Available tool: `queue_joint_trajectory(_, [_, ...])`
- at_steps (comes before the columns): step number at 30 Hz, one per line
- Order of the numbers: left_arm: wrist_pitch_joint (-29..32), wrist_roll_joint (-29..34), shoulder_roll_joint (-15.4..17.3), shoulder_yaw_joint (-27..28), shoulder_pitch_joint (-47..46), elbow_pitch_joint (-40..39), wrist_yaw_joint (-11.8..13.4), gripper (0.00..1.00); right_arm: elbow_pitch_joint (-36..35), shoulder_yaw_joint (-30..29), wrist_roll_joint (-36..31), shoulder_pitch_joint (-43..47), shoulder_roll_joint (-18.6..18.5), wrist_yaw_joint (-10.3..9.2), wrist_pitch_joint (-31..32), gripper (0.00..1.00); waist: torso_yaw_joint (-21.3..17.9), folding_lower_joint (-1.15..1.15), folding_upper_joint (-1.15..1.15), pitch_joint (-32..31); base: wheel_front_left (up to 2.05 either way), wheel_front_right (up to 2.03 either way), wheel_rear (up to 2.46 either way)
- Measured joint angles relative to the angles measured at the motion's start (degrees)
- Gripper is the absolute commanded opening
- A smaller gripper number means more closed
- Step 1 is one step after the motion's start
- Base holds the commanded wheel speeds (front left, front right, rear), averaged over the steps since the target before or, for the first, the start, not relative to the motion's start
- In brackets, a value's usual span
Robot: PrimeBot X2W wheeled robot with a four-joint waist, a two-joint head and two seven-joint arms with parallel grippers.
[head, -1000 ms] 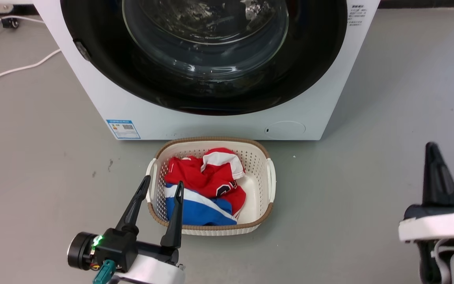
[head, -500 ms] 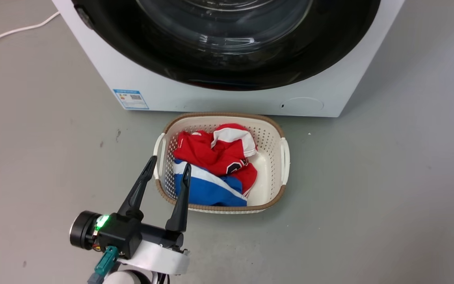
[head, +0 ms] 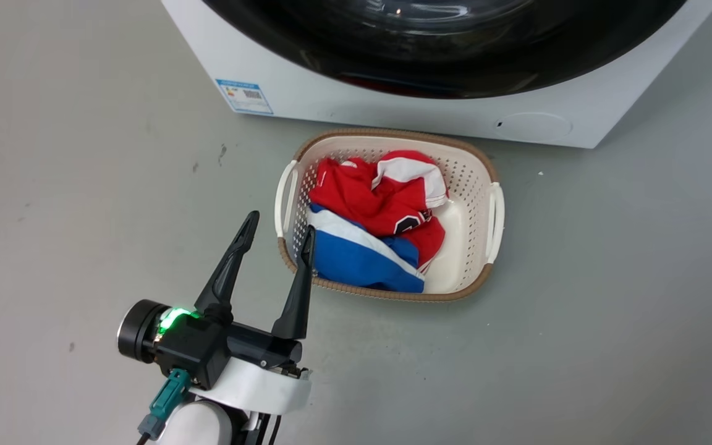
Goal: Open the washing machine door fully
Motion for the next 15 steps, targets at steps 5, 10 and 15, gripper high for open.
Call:
queue_joint_trajectory(5, [0.00, -0.48, 0.00, -0.56, -0.95, -0.08, 0.23, 1.00, 3.98, -1.34, -0.26, -7.58, -0.33, 0.01, 7.13, 0.00, 1.79, 0.00, 0.00, 2.14, 0.00, 0.00, 0.00])
queue_joint_trajectory(10, [0.00, -0.58, 0.00, -1.36, -1.78, -0.10, 0.51, 1.00, 6.46, -2.25, -2.25, -13.18, 0.15, 0.01, 12.04, 0.00, 3.27, 0.00, 0.00, 3.67, 0.00, 0.00, 0.00])
queue_joint_trajectory(15, [0.00, -0.88, -0.01, -1.94, -2.20, -0.16, 0.67, 1.00, 8.53, -3.56, -4.58, -17.02, 1.96, 0.00, 16.36, 0.00, 4.06, 0.00, 0.00, 4.80, 0.00, 0.00, 0.00])
